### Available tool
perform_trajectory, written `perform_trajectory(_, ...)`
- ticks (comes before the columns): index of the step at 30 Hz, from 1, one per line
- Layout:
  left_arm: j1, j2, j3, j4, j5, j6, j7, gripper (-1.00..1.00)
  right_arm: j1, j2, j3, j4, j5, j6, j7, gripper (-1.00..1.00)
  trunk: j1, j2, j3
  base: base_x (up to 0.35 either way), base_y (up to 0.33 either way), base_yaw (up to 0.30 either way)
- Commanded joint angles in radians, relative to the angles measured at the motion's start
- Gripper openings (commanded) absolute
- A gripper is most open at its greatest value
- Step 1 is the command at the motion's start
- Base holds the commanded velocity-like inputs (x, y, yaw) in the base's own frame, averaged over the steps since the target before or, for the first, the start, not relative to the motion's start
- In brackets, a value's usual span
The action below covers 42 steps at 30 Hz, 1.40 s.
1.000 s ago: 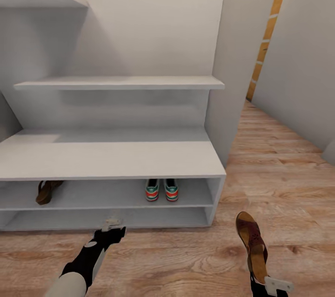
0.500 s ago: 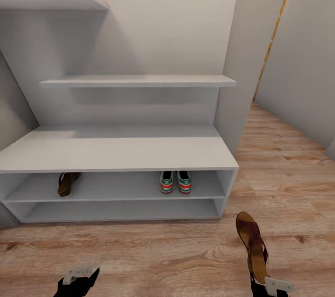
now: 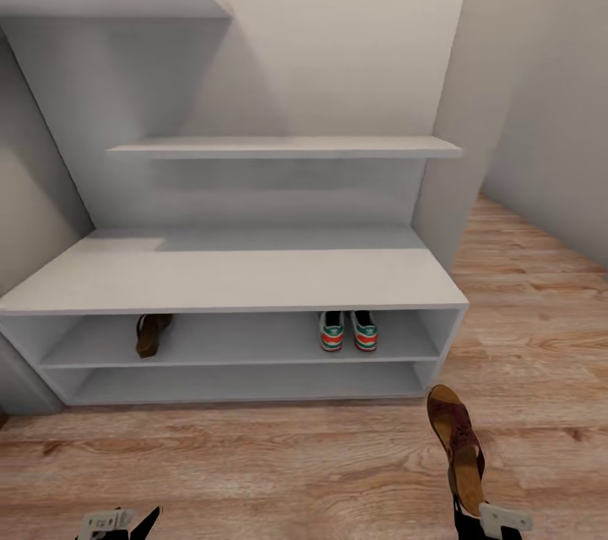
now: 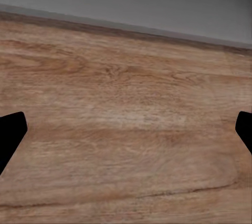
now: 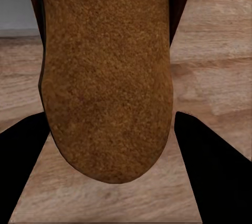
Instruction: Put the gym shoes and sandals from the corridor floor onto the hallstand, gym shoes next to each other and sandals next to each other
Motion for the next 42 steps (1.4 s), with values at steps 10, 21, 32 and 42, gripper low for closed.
perform_trajectory(10, 0.0, -0.001, 0.007, 0.002, -0.01, -0.006, -0.005, 1.0, -0.001, 0.0, -0.007, 0.002, -0.001, -0.004, 0.002, -1.0, 0.0, 0.0, -0.001, 0.0, 0.336, 0.0)
perform_trajectory(21, 0.0, -0.001, 0.008, 0.002, -0.01, -0.006, -0.005, 1.0, -0.001, 0.0, -0.007, 0.002, -0.001, -0.004, 0.001, -1.0, 0.0, 0.0, -0.001, 0.0, 0.336, 0.0)
perform_trajectory(32, 0.0, -0.001, 0.008, 0.002, -0.011, -0.006, -0.005, 1.0, -0.001, 0.0, -0.006, 0.002, -0.001, -0.004, 0.001, -1.0, 0.0, 0.0, -0.001, 0.0, 0.336, 0.0)
perform_trajectory(42, 0.0, 0.0, 0.008, 0.002, -0.011, -0.006, -0.005, 1.0, -0.001, 0.0, -0.006, 0.002, -0.001, -0.004, 0.001, -1.0, 0.0, 0.0, -0.001, -0.051, 0.333, 0.0)
